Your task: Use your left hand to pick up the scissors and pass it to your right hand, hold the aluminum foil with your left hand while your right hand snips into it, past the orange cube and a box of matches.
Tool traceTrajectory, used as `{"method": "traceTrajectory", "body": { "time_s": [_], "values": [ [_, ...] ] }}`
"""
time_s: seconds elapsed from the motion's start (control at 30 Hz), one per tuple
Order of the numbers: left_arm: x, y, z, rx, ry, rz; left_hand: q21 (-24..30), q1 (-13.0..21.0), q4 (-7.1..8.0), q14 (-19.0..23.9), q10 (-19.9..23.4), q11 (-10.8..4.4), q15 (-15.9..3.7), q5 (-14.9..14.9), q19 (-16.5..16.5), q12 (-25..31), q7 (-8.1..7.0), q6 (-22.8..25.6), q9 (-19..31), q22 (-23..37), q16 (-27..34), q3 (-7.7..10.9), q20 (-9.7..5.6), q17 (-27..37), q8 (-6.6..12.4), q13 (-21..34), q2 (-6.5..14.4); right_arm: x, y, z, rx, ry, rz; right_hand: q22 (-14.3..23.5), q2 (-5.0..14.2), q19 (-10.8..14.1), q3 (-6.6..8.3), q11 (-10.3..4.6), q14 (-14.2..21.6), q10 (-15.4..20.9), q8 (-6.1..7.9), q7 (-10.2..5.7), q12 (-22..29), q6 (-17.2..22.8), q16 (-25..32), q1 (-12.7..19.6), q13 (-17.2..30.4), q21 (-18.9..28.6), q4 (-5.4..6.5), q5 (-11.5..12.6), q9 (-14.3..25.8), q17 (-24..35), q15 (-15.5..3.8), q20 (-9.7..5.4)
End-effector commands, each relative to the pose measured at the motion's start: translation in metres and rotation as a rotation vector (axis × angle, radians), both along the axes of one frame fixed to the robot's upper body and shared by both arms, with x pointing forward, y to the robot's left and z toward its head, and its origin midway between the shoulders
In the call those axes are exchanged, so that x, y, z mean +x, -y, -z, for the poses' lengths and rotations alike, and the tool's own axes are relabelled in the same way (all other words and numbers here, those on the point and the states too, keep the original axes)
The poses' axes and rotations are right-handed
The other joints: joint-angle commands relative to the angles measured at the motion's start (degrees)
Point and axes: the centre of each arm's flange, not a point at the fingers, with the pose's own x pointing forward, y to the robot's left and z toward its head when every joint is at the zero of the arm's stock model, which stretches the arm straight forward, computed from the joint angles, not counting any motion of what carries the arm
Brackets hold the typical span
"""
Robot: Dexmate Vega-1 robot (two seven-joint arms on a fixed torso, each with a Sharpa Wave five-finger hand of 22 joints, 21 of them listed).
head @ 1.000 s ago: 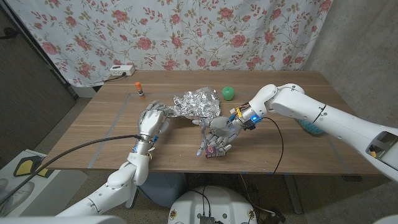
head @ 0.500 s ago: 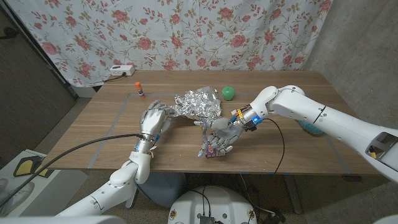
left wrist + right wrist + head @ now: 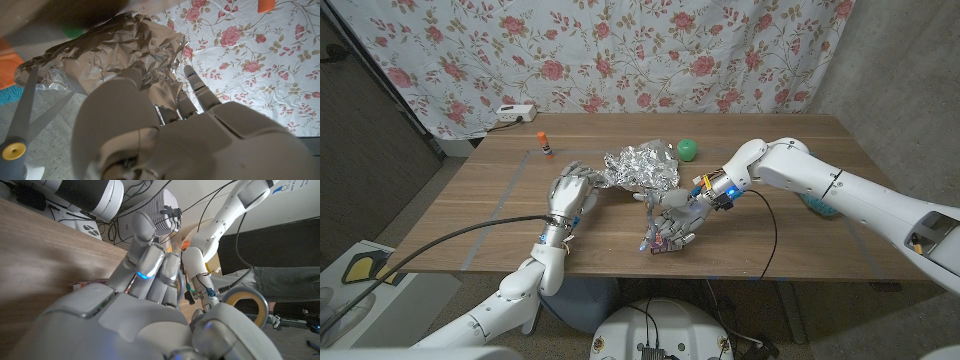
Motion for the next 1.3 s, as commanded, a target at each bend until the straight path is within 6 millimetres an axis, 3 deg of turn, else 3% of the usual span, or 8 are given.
{"method": "traceTrajectory", "body": {
  "time_s": [0.03, 1.0, 1.1, 1.17, 1.3],
  "values": [
    [-0.011, 0.003, 0.002, 0.004, 0.046, 0.022, 0.3, 0.9, -0.14, 1.0, 0.7, -0.23, -1.08, 0.0, 0.0, -0.4, 0.05, 0.6, 0.0, 0.1, -0.3, -0.38, 0.10, 0.2, 0.25, 0.2, 0.0, 0.009, 0.007, -0.005, 0.009, 0.008, 0.010, 0.4, 0.23, 0.1, -0.27, -0.33, 0.3, 0.0, 0.14, 7.58, 0.0, 5.8, -0.1, -0.2, 0.1, 0.5, 0.21, -0.1, 0.1, 0.1, 0.16, -0.05],
    [-0.027, 0.003, 0.012, -0.028, 0.089, 0.037, 0.8, 1.9, -0.57, 2.2, 1.0, -0.05, -1.33, -0.2, 0.3, -1.3, 0.13, 0.8, -0.3, 0.1, 0.1, -0.67, -0.12, 1.2, 0.33, 0.8, 0.1, 0.000, 0.008, -0.004, 0.060, 0.027, 0.033, 0.0, 0.44, 0.3, -0.18, -0.45, 0.4, 0.1, 0.31, 7.58, 0.1, 6.5, -0.1, 0.0, 0.1, 0.5, 0.11, -0.1, 0.0, 0.0, 0.13, -0.14],
    [-0.026, 0.002, 0.012, -0.031, 0.088, 0.036, 0.9, 1.9, -0.52, 2.2, 1.0, -0.06, -1.28, -0.3, 0.3, -1.3, 0.14, 0.8, -0.3, 0.1, 0.1, -0.70, -0.14, 1.2, 0.35, 0.8, 0.1, -0.002, 0.007, -0.005, 0.062, 0.036, 0.033, -0.3, 0.84, 0.4, 0.30, -0.50, 0.6, 0.3, 0.45, 7.54, 0.1, 6.8, 0.0, 1.3, 0.1, 0.4, -0.43, -0.1, 0.0, 0.1, 0.12, -0.18],
    [-0.026, 0.001, 0.012, -0.033, 0.087, 0.038, 0.9, 1.8, -0.42, 2.1, 1.0, -0.07, -1.15, -0.3, 0.3, -1.4, 0.14, 0.8, -0.4, 0.1, 0.0, -0.68, -0.10, 1.2, 0.35, 0.9, 0.1, -0.003, 0.006, -0.005, 0.057, 0.038, 0.032, 0.4, 2.53, 0.3, 1.67, -0.54, 0.9, 0.4, 0.55, 7.44, 0.1, 7.1, 0.0, 5.5, 0.1, 0.8, -1.88, -0.2, 0.0, 0.0, 0.14, -0.23],
    [-0.025, 0.002, 0.012, -0.030, 0.088, 0.040, 0.9, 1.9, -0.41, 2.2, 1.1, -0.07, -1.26, -0.3, 0.3, -1.5, 0.14, 0.8, -0.4, 0.1, 0.0, -0.74, -0.14, 1.3, 0.31, 1.0, 0.1, -0.004, 0.006, -0.004, 0.050, 0.035, 0.033, 0.3, 3.16, 0.3, 2.03, -0.56, 1.0, 0.5, 0.54, 7.48, 0.1, 7.2, 0.0, 6.8, 0.1, 0.8, -2.26, -0.5, 0.0, 0.0, 0.11, -0.24]
  ]
}}
